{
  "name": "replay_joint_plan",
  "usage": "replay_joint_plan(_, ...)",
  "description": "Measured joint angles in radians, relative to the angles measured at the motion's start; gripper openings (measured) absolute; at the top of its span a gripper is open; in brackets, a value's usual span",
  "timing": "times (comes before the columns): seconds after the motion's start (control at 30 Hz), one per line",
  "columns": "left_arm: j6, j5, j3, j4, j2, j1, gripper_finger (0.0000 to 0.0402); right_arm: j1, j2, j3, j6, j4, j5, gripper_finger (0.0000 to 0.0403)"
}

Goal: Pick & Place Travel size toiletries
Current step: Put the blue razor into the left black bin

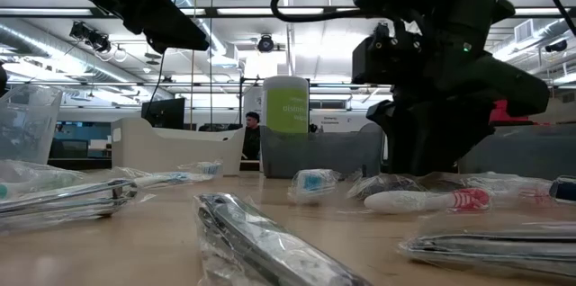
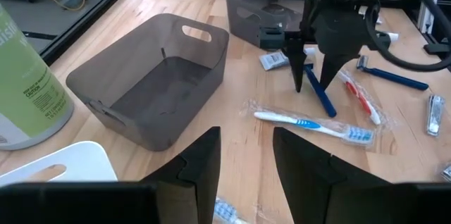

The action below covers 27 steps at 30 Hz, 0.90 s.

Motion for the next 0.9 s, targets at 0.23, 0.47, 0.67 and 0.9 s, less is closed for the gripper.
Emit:
replay_joint_plan(0.23,0.004,0.0,0.0,-0.004,0.0,0.0,0.0138,-0.001,0.004,-0.001,-0.001,0.001,0.005,0.0095)
replay_joint_plan(0.47,0.0,0.0,0.0,-0.003,0.0,0.0,0.0138,-0.002,-0.013,0.014,0.0,-0.015,-0.026,0.003)
replay_joint_plan(0.67,0.0,0.0,0.0,-0.003,0.0,0.0,0.0138,-0.013,-0.128,0.125,-0.054,-0.037,0.074,0.003)
replay_joint_plan(0.9,-0.015,0.0,0.0,-0.001,0.0,0.0,0.0138,-0.102,-0.255,0.158,-0.229,0.113,0.697,0.0042)
